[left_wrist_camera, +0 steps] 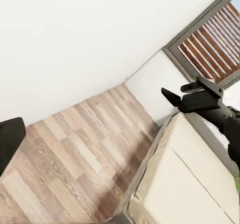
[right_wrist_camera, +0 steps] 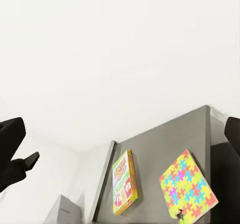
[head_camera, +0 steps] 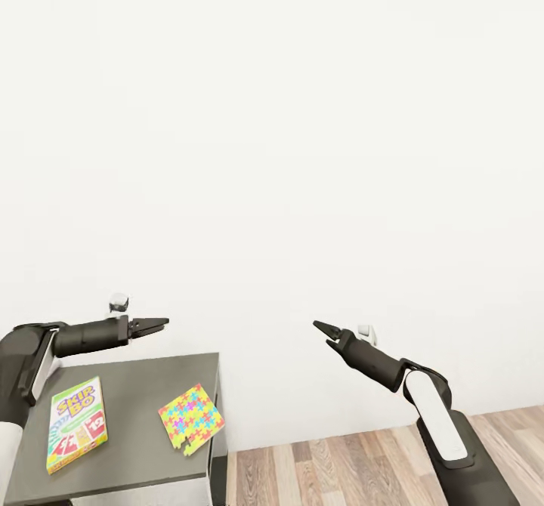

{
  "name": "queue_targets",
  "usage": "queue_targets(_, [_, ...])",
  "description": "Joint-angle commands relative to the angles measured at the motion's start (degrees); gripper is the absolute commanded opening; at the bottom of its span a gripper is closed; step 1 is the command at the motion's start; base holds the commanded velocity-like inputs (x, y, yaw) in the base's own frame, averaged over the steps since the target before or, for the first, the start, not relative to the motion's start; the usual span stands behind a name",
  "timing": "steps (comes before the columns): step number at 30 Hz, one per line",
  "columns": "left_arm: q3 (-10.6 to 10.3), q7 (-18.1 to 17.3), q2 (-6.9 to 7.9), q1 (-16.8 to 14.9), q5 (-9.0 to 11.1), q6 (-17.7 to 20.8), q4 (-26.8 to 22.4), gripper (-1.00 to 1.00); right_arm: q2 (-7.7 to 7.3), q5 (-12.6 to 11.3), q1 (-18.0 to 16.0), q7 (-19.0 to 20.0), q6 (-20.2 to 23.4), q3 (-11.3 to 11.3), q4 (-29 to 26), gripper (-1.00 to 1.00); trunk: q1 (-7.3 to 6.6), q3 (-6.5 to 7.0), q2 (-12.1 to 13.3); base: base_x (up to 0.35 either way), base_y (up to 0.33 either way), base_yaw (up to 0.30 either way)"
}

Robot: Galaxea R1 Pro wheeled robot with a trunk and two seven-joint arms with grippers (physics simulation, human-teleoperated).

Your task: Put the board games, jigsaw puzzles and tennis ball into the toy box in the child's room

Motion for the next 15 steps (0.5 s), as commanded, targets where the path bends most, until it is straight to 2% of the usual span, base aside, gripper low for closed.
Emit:
queue_targets(1, [0.03, 1.08, -0.03, -0.04, -0.14, 0.64, 0.02, 1.0, -0.02, 0.17, -0.01, 0.27, 0.29, -0.1, 0.0, 1.0, 0.02, -0.03, -0.05, 0.0, 0.0, 0.285])
queue_targets(5, [0.07, 10.79, -0.11, -0.04, -0.09, 0.8, 0.02, 1.0, 0.12, 0.21, -0.01, 0.27, 0.29, -0.1, 0.04, 1.0, 0.02, -0.03, -0.05, 0.0, 0.0, 0.285])
queue_targets(7, [0.06, 17.63, -0.44, -0.08, 0.08, 0.88, 0.03, 1.0, 0.3, 0.68, -0.01, 0.2, 0.27, -0.1, 0.09, 1.0, 0.02, -0.03, -0.05, 0.0, 0.0, 0.285])
queue_targets(8, [0.06, 19.27, -0.68, -0.09, 0.05, 0.89, 0.03, 1.0, 0.36, 0.99, -0.01, 0.18, 0.25, -0.12, 0.1, 1.0, 0.02, -0.03, -0.05, 0.0, 0.0, 0.285])
queue_targets(10, [0.04, 25.84, -2.2, -0.13, -0.04, 0.89, 0.07, 1.0, 0.53, 3.11, -0.01, 0.13, 0.24, -0.19, 0.11, 1.0, 0.02, -0.03, -0.05, 0.0, 0.0, 0.285])
queue_targets(13, [-0.02, 37.5, -5.15, -0.19, -0.08, 0.74, 0.12, 1.0, 0.78, 7.25, -0.01, 0.03, 0.17, -0.32, 0.12, 1.0, 0.02, -0.03, -0.05, 0.0, 0.0, 0.259])
queue_targets(14, [-0.02, 39.52, -5.71, -0.19, -0.08, 0.71, 0.14, 1.0, 0.81, 7.74, -0.01, 0.01, 0.16, -0.33, 0.12, 1.0, 0.02, -0.03, -0.05, 0.0, 0.0, 0.181])
queue_targets(15, [-0.03, 43.45, -6.88, -0.2, -0.08, 0.63, 0.16, 1.0, 0.86, 8.45, -0.03, -0.02, 0.11, -0.34, 0.12, 1.0, 0.02, -0.03, -0.05, 0.0, 0.0, 0.116])
